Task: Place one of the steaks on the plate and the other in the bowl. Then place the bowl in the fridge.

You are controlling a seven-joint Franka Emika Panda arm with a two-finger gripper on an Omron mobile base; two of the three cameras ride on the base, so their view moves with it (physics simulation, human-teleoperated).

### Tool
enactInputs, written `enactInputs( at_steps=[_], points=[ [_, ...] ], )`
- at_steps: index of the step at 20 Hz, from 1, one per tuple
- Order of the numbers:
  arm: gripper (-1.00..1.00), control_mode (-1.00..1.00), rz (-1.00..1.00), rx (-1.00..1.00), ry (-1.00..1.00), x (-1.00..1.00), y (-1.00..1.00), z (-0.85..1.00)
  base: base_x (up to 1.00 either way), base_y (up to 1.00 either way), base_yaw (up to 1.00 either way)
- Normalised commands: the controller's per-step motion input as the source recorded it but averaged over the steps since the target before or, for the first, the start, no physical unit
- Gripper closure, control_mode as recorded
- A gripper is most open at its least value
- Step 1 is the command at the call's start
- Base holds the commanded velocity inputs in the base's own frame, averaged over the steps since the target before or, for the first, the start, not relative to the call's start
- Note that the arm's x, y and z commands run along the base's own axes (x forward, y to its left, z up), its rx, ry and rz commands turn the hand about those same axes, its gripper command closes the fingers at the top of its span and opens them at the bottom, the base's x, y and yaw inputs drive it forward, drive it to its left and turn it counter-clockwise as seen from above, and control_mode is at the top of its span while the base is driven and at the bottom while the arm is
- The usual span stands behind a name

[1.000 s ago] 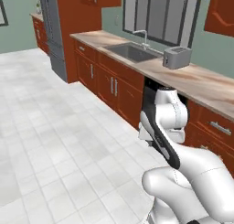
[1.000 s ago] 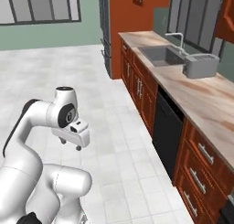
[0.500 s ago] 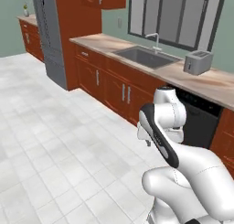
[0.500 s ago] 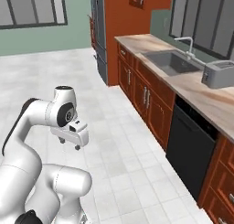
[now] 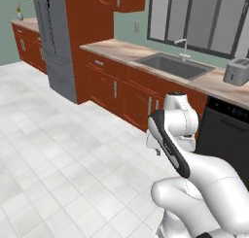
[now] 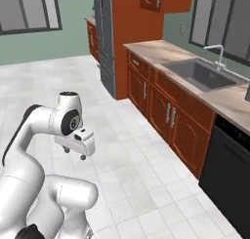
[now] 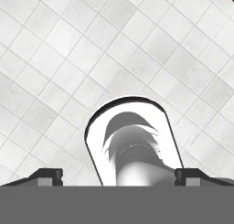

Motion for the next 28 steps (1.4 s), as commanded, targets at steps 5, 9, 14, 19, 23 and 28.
enactInputs(
  at_steps=[5,9,14,19,23,28],
  points=[
    [-1.00,1.00,0.00,0.00,0.00,0.00,0.00,0.00,0.52,1.00,-0.20],
    [-1.00,1.00,0.00,0.00,0.00,0.00,0.00,0.00,0.54,1.00,-0.22],
    [-1.00,1.00,0.00,0.00,0.00,0.00,0.00,0.00,0.52,1.00,-0.23],
    [-1.00,1.00,0.00,0.00,0.00,0.00,0.00,0.00,0.52,1.00,-0.24],
    [-1.00,1.00,0.00,0.00,0.00,0.00,0.00,0.00,0.50,1.00,-0.26],
    [-1.00,1.00,0.00,0.00,0.00,0.00,0.00,0.00,0.47,1.00,-0.27]
  ],
)
